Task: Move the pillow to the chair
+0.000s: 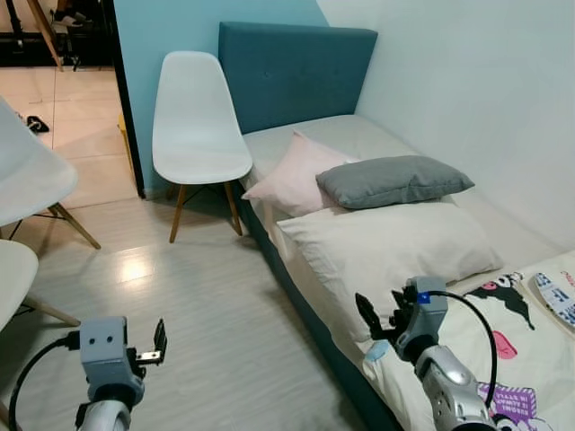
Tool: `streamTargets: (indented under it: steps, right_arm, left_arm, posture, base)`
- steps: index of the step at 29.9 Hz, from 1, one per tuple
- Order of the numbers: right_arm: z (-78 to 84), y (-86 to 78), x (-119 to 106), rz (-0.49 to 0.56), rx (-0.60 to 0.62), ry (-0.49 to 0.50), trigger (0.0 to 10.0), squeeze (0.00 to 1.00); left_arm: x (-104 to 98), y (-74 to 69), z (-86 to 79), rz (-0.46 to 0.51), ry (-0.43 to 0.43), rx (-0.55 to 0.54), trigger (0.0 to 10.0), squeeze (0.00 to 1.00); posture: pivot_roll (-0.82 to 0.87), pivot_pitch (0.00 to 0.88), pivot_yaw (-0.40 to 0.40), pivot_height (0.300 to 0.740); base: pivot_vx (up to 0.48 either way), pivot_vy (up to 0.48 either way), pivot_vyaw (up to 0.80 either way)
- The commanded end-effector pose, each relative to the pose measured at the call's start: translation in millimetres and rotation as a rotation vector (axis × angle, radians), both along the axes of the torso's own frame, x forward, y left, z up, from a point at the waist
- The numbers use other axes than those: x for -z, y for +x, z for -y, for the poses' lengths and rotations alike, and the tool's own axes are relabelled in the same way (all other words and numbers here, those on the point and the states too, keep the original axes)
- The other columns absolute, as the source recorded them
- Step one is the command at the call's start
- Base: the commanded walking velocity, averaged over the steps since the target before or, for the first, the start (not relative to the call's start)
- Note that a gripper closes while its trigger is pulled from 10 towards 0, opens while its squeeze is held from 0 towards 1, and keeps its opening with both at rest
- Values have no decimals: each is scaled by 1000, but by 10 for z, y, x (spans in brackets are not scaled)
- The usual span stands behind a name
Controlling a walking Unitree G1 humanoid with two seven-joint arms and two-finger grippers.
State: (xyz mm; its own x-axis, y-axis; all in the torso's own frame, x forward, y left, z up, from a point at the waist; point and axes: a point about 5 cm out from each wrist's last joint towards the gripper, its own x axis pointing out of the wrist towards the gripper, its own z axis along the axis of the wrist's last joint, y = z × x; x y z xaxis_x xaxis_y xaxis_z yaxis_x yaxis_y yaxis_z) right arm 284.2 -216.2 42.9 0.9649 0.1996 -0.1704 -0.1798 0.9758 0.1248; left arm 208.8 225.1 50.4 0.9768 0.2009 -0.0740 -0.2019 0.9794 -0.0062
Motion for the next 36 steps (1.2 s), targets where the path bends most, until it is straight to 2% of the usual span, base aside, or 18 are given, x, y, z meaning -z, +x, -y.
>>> streamTargets:
  steps: [1,8,12,14,17,21,27,30,33,36]
  right_arm:
    - [36,-12,-19,5,21,12,10000,0]
    - [-11,-14,-182,68,-4,26,10000,0]
    - [-138,-13,-299,113,-56,13,10000,0]
    - [-268,0,-416,158,-105,-13,10000,0]
    - [-321,39,-501,186,-126,-27,10000,0]
    - [-321,115,-570,195,-142,-65,10000,0]
    - [-355,181,-642,201,-158,-60,10000,0]
    - [-409,204,-703,214,-165,-37,10000,0]
    - [-473,181,-674,191,-174,3,10000,0]
    - [-470,181,-639,166,-155,38,10000,0]
  left_arm:
    - [-17,5,14,-1,-17,10,10000,0]
    - [-158,14,124,25,-6,93,10000,0]
    - [-217,9,170,25,-19,122,10000,0]
    - [-245,6,182,19,-30,134,10000,0]
    - [-270,33,158,25,-45,124,10000,0]
    - [-333,136,108,58,-81,84,10000,0]
    - [-364,199,145,69,-82,92,10000,0]
    - [-392,210,179,71,-83,94,10000,0]
    - [-425,207,200,68,-67,113,10000,0]
    - [-439,211,202,62,-43,126,10000,0]
  posture:
    - [-43,0,-141,740]
    - [-54,0,-119,740]
    - [-67,0,-84,740]
    - [-74,0,-73,740]
    - [-80,0,-67,740]
    - [-100,0,-74,740]
    - [-111,0,-84,740]
    - [-103,0,-85,740]
    - [-94,0,-84,740]
    - [-93,0,-78,740]
  base:
    - [0,0,0]
    - [0,0,0]
    - [0,0,0]
    - [0,0,0]
    - [85,0,0]
    - [293,0,0]
    - [368,0,0]
    - [411,0,0]
    - [480,0,0]
    - [480,0,0]
